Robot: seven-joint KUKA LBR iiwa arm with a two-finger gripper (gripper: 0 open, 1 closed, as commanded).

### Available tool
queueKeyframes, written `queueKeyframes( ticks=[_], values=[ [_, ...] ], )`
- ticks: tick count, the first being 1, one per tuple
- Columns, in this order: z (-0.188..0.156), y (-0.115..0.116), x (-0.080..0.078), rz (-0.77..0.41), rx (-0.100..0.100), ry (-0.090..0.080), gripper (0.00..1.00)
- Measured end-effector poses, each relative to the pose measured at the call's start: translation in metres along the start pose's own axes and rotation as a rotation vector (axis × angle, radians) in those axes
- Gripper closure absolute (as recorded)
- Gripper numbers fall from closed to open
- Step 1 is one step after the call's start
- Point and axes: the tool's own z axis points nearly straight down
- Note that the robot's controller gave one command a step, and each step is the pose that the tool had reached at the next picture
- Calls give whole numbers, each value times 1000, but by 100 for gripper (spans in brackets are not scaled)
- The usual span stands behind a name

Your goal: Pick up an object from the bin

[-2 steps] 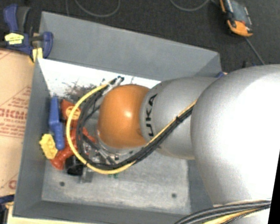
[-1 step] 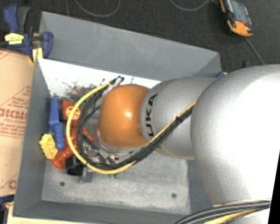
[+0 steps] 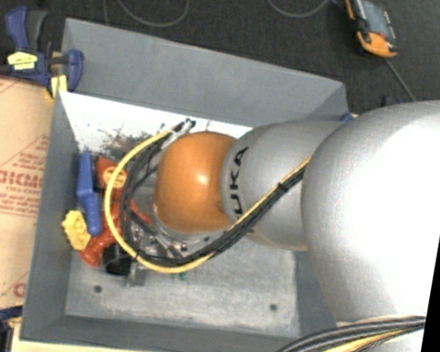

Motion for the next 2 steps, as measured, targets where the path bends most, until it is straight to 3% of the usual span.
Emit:
queueKeyframes(
  ticks=[2],
  values=[
    [-17, -1, 0, 2, 4, 2, 100]
  ],
)
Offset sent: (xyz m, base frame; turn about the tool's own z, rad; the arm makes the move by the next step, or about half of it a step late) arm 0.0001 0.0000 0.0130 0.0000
